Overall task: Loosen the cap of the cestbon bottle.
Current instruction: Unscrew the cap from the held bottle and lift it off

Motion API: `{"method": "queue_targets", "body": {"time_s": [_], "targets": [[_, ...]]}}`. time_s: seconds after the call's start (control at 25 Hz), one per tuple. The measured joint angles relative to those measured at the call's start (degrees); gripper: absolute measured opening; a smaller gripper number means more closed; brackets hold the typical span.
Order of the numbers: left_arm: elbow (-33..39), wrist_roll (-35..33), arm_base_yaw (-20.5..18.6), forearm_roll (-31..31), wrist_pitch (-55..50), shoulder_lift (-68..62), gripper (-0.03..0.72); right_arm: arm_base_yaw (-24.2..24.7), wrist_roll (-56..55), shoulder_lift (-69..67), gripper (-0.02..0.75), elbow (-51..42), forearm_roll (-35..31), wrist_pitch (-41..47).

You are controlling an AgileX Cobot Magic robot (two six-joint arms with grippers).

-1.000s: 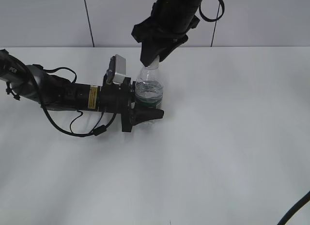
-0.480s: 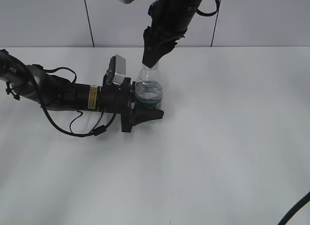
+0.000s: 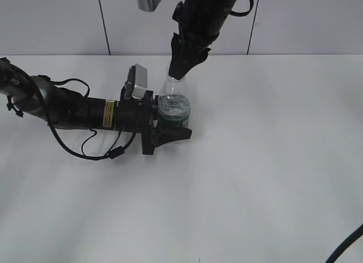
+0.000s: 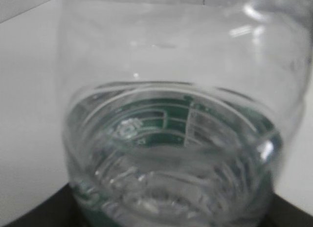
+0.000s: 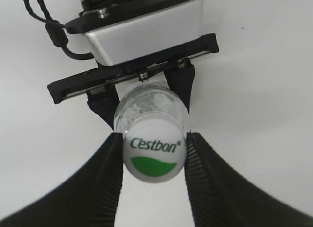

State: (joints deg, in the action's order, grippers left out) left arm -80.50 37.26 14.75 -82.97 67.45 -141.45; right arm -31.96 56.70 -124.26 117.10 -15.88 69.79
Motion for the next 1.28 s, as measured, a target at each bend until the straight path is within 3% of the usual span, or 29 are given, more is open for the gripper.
{"method": "queue_targets", "body": {"time_s": [0.72,1.0,1.28], "targets": [[0.0,0.0,0.0,0.1,0.0,0.0,0.412,0.0,0.8,0.0,0.315,0.0,0.4,0.0],[0.0,0.1,0.0,0.1,0.0,0.0,0.412,0.0,0.9,0.0,0.427,0.0,0.7,0.0],[0.0,0.1,0.0,0.1,0.0,0.0,0.412,0.0,0.3,0.2,0.447,0.0,-1.3,0.0]]}}
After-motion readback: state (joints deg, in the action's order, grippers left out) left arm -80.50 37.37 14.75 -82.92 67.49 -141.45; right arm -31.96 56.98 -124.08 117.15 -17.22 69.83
